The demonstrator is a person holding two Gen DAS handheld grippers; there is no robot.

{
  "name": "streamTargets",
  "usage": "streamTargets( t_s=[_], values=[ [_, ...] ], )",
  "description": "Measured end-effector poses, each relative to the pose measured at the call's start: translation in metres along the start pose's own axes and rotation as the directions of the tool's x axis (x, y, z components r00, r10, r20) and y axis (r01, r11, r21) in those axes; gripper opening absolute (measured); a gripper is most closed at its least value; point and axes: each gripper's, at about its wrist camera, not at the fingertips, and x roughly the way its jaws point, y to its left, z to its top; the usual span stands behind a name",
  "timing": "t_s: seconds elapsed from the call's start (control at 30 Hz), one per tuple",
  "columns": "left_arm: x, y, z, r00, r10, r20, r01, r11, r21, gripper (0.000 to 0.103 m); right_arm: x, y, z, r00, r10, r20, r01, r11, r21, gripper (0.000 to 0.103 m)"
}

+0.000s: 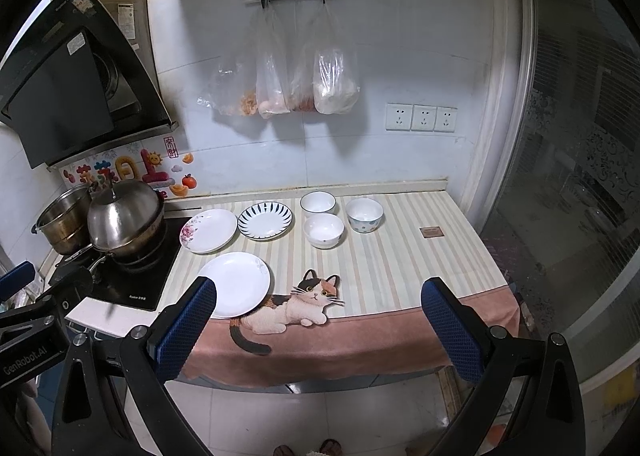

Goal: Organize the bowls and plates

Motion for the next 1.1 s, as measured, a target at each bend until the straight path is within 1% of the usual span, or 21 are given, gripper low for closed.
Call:
streamTargets(
  t_s=[0.33,0.5,0.57,0.63,0.7,0.73,0.8,0.83,0.87,0.9,0.97,1.0,1.03,1.07,1.1],
  values=[
    [0.005,0.002,0.003,1.000,0.001,0.000,-0.001,1.000,0.000,0.103,0.003,0.002,0.005,1.000,0.001,0.000,-0.001,1.000,0.005,0.103],
    [0.013,0.005,0.010,1.000,-0.006,-0.002,0.006,1.000,0.001,0.103,0.004,0.007,0.009,1.000,0.004,0.003,-0.004,1.000,0.012,0.103],
    [0.020,0.009,0.013,1.000,-0.013,-0.005,0.013,1.000,0.001,0.103,0.007,0.009,0.011,1.000,0.026,0.005,-0.026,0.999,0.025,0.103],
    [0.031,0.015,0.016,1.000,-0.003,-0.001,0.003,1.000,0.002,0.103,0.018,0.011,0.011,0.995,0.098,0.009,-0.098,0.994,0.049,0.103],
    [0.052,0.024,0.016,1.000,0.006,-0.023,-0.006,1.000,-0.003,0.103,0.038,0.012,0.008,0.990,0.138,-0.018,-0.137,0.989,0.064,0.103],
    [0.063,0.031,0.015,0.999,-0.002,-0.033,0.002,1.000,-0.016,0.103,0.046,0.013,0.005,0.989,0.141,-0.036,-0.138,0.988,0.069,0.103],
    [0.089,0.045,0.012,0.998,-0.005,-0.066,0.002,0.999,-0.039,0.103,0.076,0.012,0.000,0.983,0.159,-0.090,-0.150,0.983,0.104,0.103],
    [0.102,0.050,0.012,0.997,-0.005,-0.078,0.002,0.999,-0.046,0.103,0.093,0.012,-0.004,0.977,0.183,-0.110,-0.169,0.977,0.128,0.103],
    [0.121,0.057,0.012,0.996,0.013,-0.091,-0.017,0.999,-0.052,0.103,0.114,0.011,-0.009,0.968,0.212,-0.137,-0.191,0.970,0.152,0.103],
    [0.134,0.060,0.011,0.994,0.023,-0.105,-0.028,0.998,-0.053,0.103,0.132,0.010,-0.013,0.962,0.218,-0.161,-0.192,0.967,0.165,0.103],
    [0.179,0.070,0.009,0.985,0.045,-0.167,-0.056,0.996,-0.066,0.103,0.172,0.011,-0.021,0.947,0.238,-0.216,-0.202,0.964,0.174,0.103],
    [0.194,0.074,0.006,0.980,0.036,-0.196,-0.051,0.996,-0.072,0.103,0.193,0.010,-0.026,0.939,0.235,-0.251,-0.196,0.966,0.170,0.103],
    [0.218,0.078,0.005,0.971,0.028,-0.239,-0.050,0.995,-0.087,0.103,0.214,0.011,-0.030,0.930,0.235,-0.283,-0.193,0.967,0.169,0.103],
    [0.235,0.080,0.002,0.964,0.026,-0.263,-0.053,0.994,-0.095,0.103,0.240,0.012,-0.034,0.920,0.239,-0.310,-0.195,0.966,0.168,0.103],
    [0.257,0.083,-0.002,0.955,0.013,-0.298,-0.046,0.994,-0.104,0.103,0.262,0.011,-0.037,0.912,0.237,-0.336,-0.190,0.968,0.165,0.103]
  ],
)
